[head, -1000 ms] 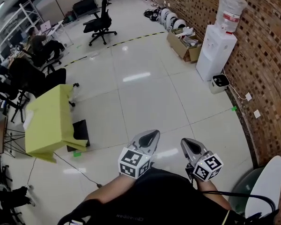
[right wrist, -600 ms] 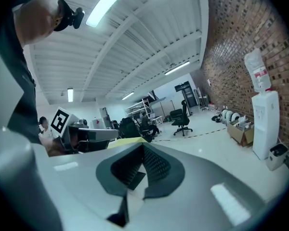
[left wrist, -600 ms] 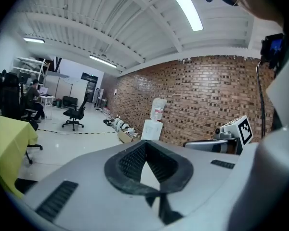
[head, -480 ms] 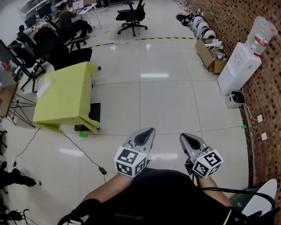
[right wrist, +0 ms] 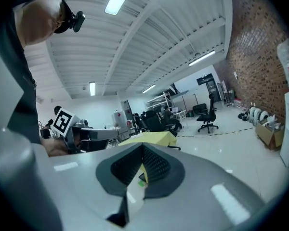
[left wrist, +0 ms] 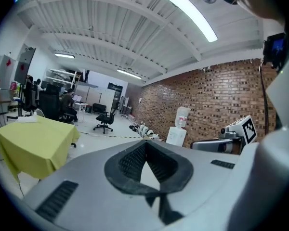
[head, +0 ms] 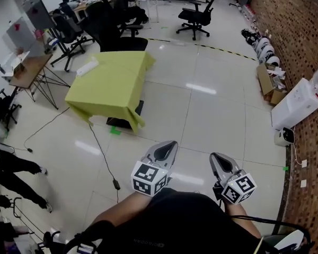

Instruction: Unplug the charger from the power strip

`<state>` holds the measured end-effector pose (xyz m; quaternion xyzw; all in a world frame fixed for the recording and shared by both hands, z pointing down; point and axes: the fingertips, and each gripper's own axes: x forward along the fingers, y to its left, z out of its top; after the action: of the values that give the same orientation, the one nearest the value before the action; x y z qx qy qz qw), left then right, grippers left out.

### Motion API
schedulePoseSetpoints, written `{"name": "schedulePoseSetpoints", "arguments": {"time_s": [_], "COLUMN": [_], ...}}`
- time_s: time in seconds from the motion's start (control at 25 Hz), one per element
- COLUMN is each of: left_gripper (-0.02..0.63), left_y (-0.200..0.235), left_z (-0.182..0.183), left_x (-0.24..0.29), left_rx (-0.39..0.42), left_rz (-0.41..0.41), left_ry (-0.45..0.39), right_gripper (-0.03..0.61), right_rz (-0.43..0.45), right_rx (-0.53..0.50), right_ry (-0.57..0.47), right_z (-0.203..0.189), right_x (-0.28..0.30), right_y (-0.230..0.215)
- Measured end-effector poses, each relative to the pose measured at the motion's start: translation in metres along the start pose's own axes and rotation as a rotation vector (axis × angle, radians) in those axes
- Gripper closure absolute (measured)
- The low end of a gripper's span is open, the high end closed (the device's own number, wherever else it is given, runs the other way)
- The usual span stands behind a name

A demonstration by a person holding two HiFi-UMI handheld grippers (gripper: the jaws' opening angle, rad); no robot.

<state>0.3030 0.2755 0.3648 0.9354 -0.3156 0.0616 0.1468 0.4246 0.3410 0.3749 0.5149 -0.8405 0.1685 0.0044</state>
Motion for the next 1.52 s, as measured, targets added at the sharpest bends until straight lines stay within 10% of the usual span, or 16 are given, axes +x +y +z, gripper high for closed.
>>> {"name": "schedulePoseSetpoints", "arguments": {"time_s": [0.92,1.52], "left_gripper": [0.607,0.607], "left_y": [0.142,0.197], "left_z": [-0.019,0.003], "left_x": [-0.218,-0.207], "left_rx": [-0.134,-0.173], "left_rz": [0.444,0.671], "left_ry": [-0.146,-0.125], "right_gripper": [0.575,0.575], "right_rz": [0.474,0.718], "right_rx": [-0.148,-0.195], "right_ry": [0.141,0.189], "right_z": [-0.024,0.005], "right_x": [0.147,0.237], "right_y": [0.213,0.21]}}
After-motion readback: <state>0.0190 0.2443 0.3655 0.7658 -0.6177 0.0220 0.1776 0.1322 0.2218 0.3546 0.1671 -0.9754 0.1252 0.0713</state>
